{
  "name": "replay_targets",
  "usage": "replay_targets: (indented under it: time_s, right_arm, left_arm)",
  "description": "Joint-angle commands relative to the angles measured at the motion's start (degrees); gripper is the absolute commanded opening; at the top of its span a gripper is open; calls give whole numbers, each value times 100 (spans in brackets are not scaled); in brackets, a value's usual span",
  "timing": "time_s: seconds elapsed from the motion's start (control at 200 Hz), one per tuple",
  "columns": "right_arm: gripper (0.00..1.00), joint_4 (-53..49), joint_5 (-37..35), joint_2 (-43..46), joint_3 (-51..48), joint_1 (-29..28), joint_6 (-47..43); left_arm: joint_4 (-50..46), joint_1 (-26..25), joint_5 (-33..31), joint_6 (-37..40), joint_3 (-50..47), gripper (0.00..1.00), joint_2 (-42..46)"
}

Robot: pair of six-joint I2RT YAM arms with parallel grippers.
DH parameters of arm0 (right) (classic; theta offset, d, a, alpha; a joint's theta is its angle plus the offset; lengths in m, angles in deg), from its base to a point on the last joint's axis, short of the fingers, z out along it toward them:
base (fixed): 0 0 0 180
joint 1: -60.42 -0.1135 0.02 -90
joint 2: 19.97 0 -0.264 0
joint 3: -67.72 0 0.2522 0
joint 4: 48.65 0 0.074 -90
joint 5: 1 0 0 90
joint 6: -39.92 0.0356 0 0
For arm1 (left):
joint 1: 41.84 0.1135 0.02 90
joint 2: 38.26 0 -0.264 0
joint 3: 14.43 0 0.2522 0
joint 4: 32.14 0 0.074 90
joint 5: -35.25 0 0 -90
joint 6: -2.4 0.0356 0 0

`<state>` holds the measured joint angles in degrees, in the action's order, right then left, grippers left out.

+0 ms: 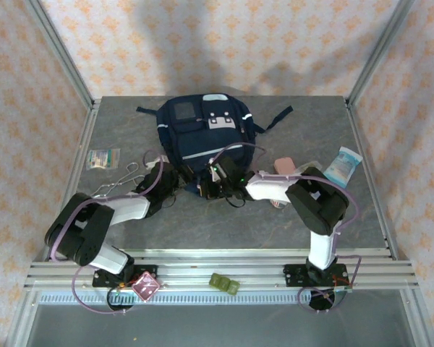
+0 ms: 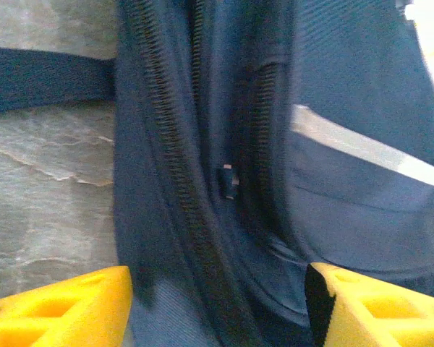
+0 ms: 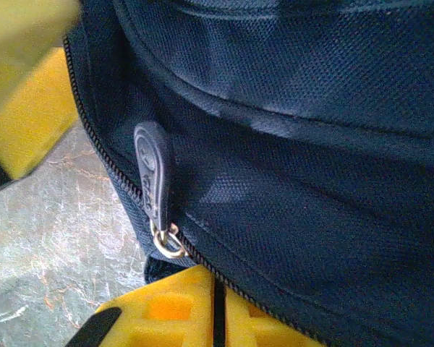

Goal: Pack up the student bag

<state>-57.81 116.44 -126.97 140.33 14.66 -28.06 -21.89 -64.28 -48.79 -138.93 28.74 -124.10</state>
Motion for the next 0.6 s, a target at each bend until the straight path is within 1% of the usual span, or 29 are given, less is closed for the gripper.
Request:
replay_targets:
  time_s: [0.0,0.04,0.085,0.17,0.23,0.275,0.46,0.596]
  right_arm:
    - [11,30,39,-235,-397,-84,196]
    - [11,36,26,-219,-422,-91,218]
    - [11,57,-4,-177,-443,-89,230]
    - [12,55,-89,-77,-415,-91,175]
    - [13,-56,-127,-63,-322,-91,113]
    - [13,-106,-133,-28,-275,-91,73]
    - [16,-307,-154,364,-168,-85,6]
    - [24,-430,-134,769,3,-75,79]
  left_arm:
    - [376,103,21,-112,-13,64,-288]
    - [423,99,20,-116,-22,62,-355]
    - [482,108,31,-112,-31,57,-432]
    - [593,131,59,-80,-40,36,-522]
    - [640,149,88,-35,-32,12,-557]
    - [614,152,94,8,-8,0,-544]
    - [681,143,-57,367,-120,0,-93]
    - [1186,99,-100,705,-349,0,361]
